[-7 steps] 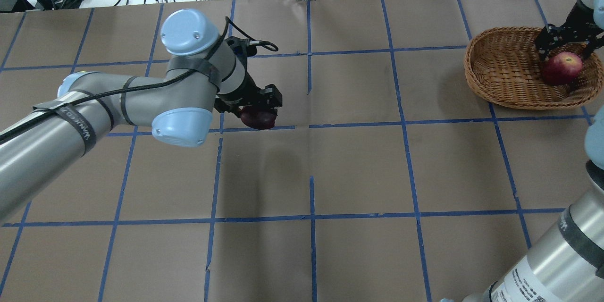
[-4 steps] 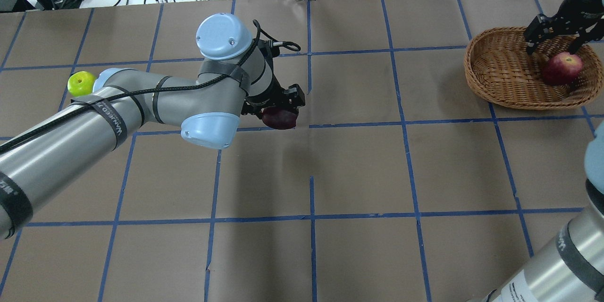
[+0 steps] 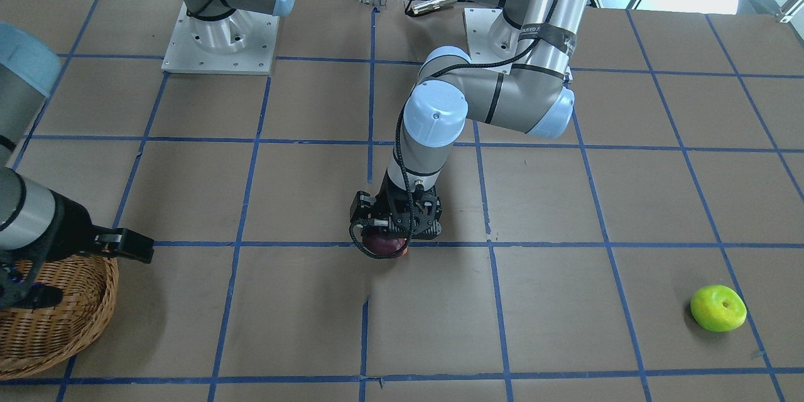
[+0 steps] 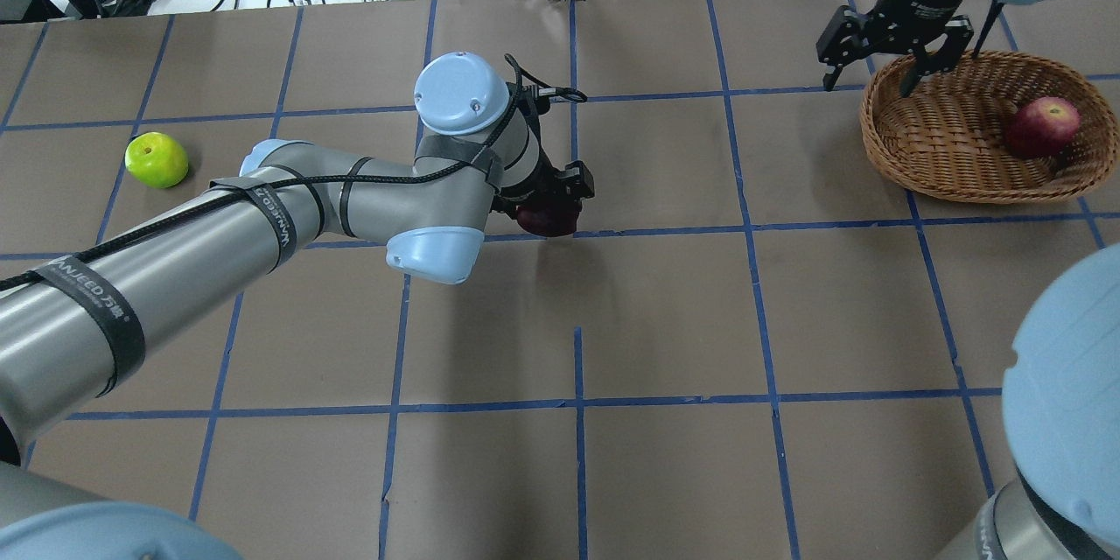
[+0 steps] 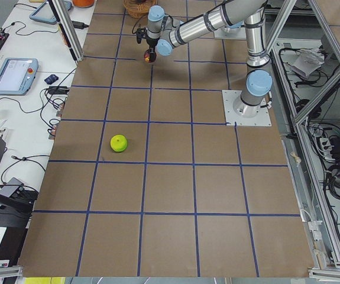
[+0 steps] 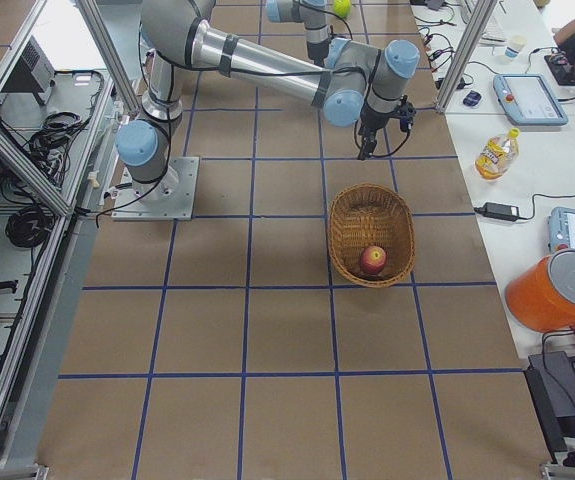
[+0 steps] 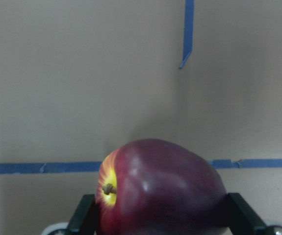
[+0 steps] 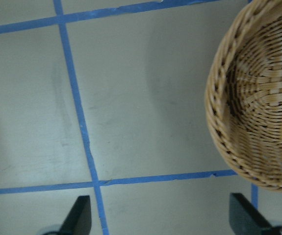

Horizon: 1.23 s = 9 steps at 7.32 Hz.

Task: Put all apples into basket
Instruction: 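Release dark apple at table center with left while right withdraws, then grasp the dark apple with the right gripper while left reaches green apple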

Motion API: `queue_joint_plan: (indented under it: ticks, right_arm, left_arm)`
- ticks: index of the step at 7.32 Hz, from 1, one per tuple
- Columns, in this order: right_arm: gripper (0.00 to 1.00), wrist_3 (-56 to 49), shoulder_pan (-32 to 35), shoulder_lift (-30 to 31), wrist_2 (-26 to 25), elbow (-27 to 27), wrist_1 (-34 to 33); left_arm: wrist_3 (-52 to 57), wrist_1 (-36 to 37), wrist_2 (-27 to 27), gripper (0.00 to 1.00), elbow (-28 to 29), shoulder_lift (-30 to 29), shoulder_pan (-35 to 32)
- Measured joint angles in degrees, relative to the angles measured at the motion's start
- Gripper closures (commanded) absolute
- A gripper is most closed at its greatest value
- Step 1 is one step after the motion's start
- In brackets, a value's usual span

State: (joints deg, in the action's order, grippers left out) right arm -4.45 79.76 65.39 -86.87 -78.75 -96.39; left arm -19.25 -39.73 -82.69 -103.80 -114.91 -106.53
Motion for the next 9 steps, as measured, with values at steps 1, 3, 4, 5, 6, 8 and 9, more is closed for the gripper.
queue_joint_plan:
  ticks: [1, 3, 4, 5, 6, 8, 9]
  right_arm:
    - [0.00, 1.03, 1.88, -0.05, 0.19, -0.78, -0.27]
    - [0.00, 3.16, 4.79, -0.07, 0.66, -1.74, -0.67]
    - [0.00, 5.28, 6.48, 0.00, 1.50, -1.81, -0.91]
    - [0.00, 9.74, 8.56, -0.05, 2.95, -1.89, -1.25]
    - [0.00, 15.37, 10.96, -0.27, 5.35, -1.96, -1.62]
    - [0.00, 26.60, 16.73, -1.62, 8.26, -2.19, -4.72]
    - [0.00, 31.93, 19.84, -3.12, 8.61, -2.24, -7.33]
  left_arm:
    - [0.23, 0.40, 0.06, 0.00, 0.59, 0.38, 0.20]
    - [1.82, -0.96, 0.16, 0.00, 2.77, 2.59, 2.38]
    - [5.32, -4.19, 0.02, 0.00, 3.63, 4.33, 4.98]
    - [11.86, -8.46, -0.33, 0.00, 4.39, 6.20, 9.45]
    - [19.82, -12.74, -0.52, 0.00, 5.52, 7.68, 15.32]
    - [37.42, -21.37, -0.62, 0.00, 9.87, 9.22, 26.29]
    - [44.71, -23.66, -0.77, 0.00, 11.85, 9.17, 30.37]
